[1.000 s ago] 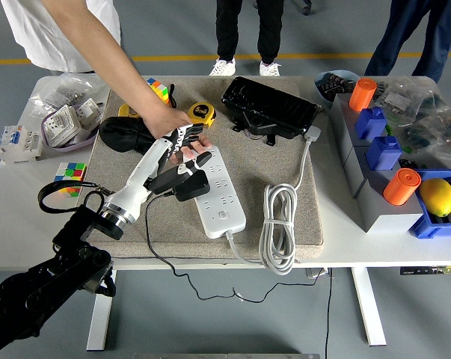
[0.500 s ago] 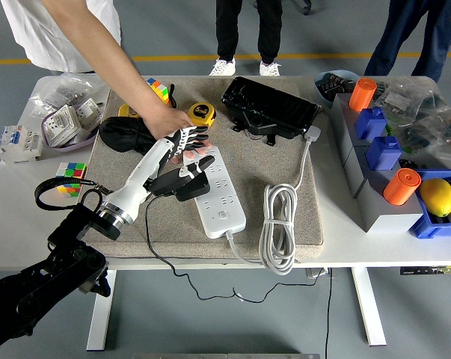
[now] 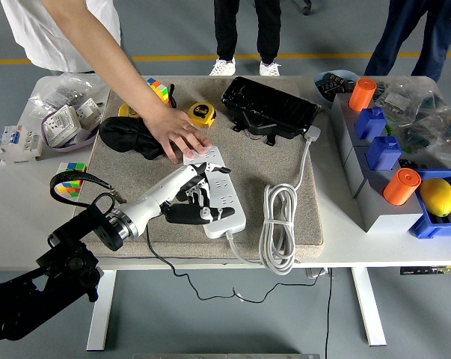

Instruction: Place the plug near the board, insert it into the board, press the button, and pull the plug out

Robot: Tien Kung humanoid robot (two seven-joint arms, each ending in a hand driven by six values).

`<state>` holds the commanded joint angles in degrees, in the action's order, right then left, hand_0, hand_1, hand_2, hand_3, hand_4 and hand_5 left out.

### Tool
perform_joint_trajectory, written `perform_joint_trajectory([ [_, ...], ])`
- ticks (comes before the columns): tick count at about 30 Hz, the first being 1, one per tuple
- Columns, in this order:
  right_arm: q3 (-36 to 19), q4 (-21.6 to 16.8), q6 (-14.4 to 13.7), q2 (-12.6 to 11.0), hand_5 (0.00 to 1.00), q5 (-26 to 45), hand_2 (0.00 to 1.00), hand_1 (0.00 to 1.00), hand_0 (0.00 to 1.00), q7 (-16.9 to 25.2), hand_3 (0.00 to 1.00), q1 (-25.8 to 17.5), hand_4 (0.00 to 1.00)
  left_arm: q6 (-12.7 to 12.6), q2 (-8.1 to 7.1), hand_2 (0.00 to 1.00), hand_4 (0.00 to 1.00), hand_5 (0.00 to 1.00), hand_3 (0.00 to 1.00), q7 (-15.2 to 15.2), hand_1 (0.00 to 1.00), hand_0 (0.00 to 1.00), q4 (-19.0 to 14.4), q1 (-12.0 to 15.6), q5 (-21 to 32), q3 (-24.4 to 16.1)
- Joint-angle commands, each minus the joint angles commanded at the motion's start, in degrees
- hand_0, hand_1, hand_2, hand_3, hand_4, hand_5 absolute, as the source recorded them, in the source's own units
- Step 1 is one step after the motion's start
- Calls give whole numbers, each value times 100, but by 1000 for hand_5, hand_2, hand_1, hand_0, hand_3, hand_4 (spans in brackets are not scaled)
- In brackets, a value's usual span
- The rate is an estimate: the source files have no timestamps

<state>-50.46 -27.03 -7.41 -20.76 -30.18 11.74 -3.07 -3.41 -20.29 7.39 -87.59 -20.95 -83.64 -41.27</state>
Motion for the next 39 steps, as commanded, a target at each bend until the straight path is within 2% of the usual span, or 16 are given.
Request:
perform_joint_trajectory([
  [1,8,-2,0,-2,176,-2,567,609,614,0,537,-3,671,109,-3,149,724,2,874,88,80,50,-10,0,0,10],
  [4,44,-7,0,-14,176,-3,567,609,614,1,537,-5,671,562,-15,149,724,2,874,422,80,50,-32,-10,43,47],
  [6,54,-10,0,-20,176,-7,567,609,614,2,537,-6,671,761,-19,149,724,2,874,607,80,50,-34,-20,38,91],
  [9,65,-18,0,-31,176,-12,566,609,614,5,537,-23,671,883,-24,155,730,2,880,783,85,44,-19,-29,18,153],
  [19,97,-29,2,-36,176,-23,566,609,614,11,537,-70,670,828,42,156,739,2,888,813,85,41,139,-35,-80,226],
  [30,-3,-37,2,-18,175,-28,565,609,614,7,537,-19,669,842,159,157,740,2,898,926,85,41,329,-195,-140,270],
  [39,-63,-69,4,-7,176,-55,566,609,614,3,537,11,669,894,172,156,739,2,892,968,85,40,413,-233,-148,277],
])
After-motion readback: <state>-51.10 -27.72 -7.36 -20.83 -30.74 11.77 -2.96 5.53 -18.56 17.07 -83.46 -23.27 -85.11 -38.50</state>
